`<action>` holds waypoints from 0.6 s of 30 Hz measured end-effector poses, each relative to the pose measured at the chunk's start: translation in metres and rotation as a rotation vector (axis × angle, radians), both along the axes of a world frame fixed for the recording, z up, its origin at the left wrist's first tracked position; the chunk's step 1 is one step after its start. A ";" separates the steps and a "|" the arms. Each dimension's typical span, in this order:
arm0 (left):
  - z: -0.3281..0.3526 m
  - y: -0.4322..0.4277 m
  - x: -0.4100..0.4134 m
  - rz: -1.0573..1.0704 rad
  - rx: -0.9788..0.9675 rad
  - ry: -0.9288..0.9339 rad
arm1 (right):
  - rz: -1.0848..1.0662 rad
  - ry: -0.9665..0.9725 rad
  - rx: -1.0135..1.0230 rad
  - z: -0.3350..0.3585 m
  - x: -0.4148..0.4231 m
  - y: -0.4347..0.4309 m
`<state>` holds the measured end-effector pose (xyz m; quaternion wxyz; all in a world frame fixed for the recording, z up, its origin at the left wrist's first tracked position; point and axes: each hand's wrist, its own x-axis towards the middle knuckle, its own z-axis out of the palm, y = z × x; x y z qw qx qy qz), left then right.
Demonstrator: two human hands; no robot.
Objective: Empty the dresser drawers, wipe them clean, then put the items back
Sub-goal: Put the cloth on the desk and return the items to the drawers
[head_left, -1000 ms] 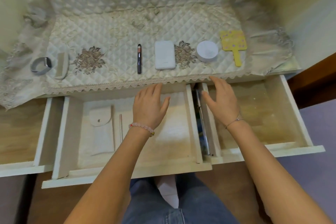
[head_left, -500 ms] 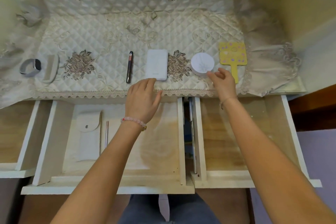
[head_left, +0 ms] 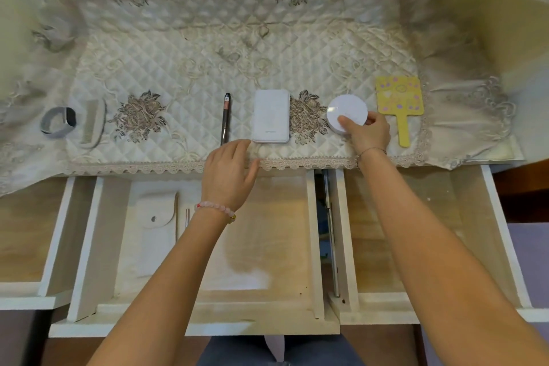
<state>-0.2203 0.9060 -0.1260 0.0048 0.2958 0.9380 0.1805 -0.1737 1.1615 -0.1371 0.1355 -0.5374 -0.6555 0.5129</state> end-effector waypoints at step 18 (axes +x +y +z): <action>-0.011 -0.003 -0.081 0.375 0.222 -0.394 | -0.174 0.361 -0.309 0.033 0.021 -0.063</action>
